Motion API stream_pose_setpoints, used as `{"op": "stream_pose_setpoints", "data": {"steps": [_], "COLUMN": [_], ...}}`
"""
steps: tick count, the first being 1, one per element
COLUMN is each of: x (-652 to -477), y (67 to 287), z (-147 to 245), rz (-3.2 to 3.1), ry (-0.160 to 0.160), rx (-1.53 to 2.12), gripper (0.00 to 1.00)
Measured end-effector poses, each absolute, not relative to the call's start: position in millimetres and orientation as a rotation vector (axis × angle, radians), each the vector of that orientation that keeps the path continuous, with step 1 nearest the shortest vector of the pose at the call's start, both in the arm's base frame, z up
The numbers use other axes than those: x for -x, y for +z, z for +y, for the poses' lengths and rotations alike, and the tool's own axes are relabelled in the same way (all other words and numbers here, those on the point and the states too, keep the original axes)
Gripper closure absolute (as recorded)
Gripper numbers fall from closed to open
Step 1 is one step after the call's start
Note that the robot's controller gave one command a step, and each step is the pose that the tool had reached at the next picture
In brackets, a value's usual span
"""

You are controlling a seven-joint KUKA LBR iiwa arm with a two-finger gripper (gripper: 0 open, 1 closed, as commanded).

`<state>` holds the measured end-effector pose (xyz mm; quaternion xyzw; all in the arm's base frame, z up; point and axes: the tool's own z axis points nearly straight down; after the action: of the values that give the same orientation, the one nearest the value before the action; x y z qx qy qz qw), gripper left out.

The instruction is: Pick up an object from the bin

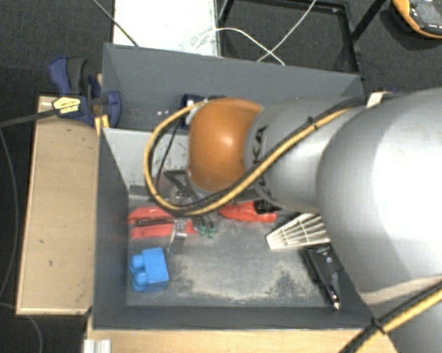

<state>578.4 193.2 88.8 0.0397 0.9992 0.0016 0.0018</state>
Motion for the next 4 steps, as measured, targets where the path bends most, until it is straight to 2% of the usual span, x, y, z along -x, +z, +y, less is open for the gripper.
{"op": "stream_pose_setpoints", "data": {"steps": [1, 2, 3, 4], "x": [-588.4, -573.2, -575.8, -573.2], "y": [164.3, 98.9, 69.6, 71.6], "z": [205.7, 228.2, 200.1, 212.0], "rz": [3.124, 3.131, 3.127, 3.118], "ry": [0.009, 0.006, 0.007, 0.008], "rx": [0.013, -0.206, -0.023, -0.279], "gripper": [0.0, 0.0, 0.0, 1.0]}}
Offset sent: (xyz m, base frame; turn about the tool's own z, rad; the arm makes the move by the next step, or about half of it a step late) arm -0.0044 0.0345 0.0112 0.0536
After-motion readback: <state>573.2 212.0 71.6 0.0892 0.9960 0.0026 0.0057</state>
